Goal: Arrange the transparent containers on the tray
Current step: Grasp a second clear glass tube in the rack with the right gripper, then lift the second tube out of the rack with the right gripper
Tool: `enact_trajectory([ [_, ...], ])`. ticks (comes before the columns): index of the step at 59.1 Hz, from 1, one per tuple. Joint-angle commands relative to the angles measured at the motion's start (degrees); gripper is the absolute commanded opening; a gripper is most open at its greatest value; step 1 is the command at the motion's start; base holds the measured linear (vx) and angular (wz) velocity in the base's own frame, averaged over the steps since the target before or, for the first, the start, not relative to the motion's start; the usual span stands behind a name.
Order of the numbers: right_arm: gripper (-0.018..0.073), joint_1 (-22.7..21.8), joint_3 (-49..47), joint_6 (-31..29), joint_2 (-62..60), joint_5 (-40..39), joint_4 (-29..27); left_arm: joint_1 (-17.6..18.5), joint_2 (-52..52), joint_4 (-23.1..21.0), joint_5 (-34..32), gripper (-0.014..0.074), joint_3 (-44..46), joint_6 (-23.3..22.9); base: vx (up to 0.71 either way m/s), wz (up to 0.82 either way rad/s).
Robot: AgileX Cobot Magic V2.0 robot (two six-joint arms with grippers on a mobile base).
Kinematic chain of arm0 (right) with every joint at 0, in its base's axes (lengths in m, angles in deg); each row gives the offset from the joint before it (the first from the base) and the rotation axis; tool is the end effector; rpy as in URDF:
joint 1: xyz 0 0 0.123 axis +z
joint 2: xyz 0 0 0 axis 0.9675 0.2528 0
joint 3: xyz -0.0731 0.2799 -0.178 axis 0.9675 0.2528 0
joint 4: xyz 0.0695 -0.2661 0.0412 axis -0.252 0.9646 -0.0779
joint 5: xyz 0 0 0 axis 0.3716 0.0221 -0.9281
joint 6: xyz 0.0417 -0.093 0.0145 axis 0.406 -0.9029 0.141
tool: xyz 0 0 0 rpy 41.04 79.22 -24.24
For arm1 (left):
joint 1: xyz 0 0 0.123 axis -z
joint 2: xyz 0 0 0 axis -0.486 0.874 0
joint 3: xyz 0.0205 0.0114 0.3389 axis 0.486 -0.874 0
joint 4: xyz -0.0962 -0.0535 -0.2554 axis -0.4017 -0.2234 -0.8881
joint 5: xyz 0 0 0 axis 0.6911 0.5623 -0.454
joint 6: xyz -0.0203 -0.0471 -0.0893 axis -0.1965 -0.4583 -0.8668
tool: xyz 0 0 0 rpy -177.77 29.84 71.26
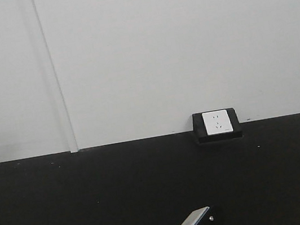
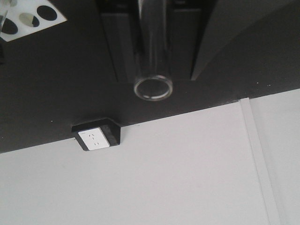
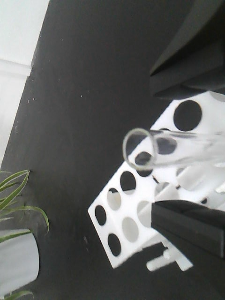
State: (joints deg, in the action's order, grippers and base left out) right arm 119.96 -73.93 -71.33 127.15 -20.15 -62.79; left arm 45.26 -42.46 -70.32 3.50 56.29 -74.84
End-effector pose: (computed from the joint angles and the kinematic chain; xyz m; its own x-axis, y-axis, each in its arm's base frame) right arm 0.2298 0.2340 0.2327 -0.2319 -0.2183 -0.9479 -0.7340 0.6787 0.0233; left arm 0.1526 -0.0492 0.3110 -0.0885 -0.0242 -0.9958 0.3192 0.9463 -0.0514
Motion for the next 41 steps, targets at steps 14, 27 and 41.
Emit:
enact_trajectory([
  [14,0.0526,-0.06,-5.48,-0.98,4.1,-6.48,-1.08,0.37,-0.62,-0.75,-4.8,0.0055,2.07,-0.2,0.0,0.0],
  [27,0.0489,-0.06,-5.3,-0.98,4.09,-5.15,-1.08,0.37,-0.62,-0.75,-4.8,0.0056,2.07,-0.2,0.0,0.0],
  [41,0.0383,-0.06,-5.3,-0.98,4.09,-4.74,-1.08,0.37,-0.62,-0.75,-5.23,0.0056,2.07,-0.2,0.0,0.0],
])
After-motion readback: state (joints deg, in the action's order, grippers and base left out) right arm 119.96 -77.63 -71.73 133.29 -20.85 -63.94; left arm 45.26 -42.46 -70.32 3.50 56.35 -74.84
